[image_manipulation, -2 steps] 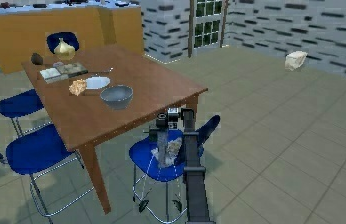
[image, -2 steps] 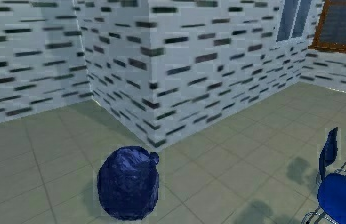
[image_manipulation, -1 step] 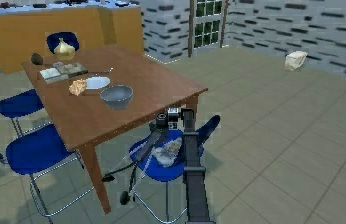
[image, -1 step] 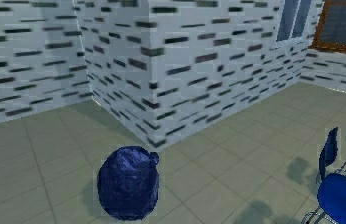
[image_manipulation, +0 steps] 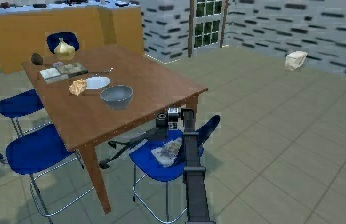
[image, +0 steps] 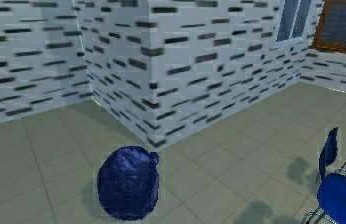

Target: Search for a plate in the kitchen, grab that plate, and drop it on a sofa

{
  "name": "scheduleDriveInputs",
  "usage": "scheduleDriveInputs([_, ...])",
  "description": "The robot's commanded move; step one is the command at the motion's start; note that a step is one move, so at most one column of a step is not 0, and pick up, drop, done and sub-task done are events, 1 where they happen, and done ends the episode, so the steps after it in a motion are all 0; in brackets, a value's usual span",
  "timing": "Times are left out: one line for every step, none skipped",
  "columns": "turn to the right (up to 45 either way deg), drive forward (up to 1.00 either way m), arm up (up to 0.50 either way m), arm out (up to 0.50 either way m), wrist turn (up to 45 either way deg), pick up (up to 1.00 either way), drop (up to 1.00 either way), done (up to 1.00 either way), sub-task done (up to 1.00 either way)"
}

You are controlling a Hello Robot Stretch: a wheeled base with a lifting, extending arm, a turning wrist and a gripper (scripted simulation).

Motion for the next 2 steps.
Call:
scheduleDriveInputs([0.0, 0.0, 0.0, 0.0, 45.0, 0.0, 0.0, 0.0, 0.0])
scheduleDriveInputs([0.0, 0.0, 0.0, 0.0, 42.0, 0.0, 0.0, 0.0, 0.0])
